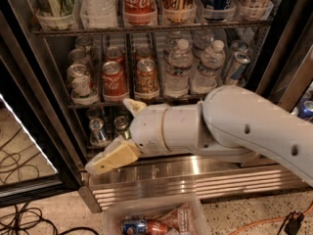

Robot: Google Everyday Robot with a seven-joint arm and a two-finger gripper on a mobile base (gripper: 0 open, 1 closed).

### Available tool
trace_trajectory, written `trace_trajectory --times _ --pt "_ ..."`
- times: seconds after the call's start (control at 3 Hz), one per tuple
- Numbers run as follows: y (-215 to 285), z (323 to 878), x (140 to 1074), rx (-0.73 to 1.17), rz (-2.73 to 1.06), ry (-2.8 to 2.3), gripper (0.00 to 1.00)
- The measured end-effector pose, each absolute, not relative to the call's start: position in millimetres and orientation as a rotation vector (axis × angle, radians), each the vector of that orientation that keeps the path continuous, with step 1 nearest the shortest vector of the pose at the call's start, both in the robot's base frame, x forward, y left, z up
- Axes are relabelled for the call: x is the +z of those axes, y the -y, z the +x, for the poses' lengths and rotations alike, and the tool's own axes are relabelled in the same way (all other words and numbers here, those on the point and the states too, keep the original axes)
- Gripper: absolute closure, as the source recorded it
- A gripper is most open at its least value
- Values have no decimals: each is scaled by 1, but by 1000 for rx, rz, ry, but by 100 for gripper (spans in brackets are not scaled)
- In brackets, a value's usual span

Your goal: Pick 7up can from middle shelf of fridge

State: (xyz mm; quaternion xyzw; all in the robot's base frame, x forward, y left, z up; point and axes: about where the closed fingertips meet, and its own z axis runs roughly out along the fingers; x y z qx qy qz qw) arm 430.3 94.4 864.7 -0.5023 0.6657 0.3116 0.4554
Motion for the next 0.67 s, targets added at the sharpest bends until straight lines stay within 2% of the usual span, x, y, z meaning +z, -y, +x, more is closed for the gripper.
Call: trace_trajectory --times 0.67 --pt "-176 450 846 836 -1180 -1503 0"
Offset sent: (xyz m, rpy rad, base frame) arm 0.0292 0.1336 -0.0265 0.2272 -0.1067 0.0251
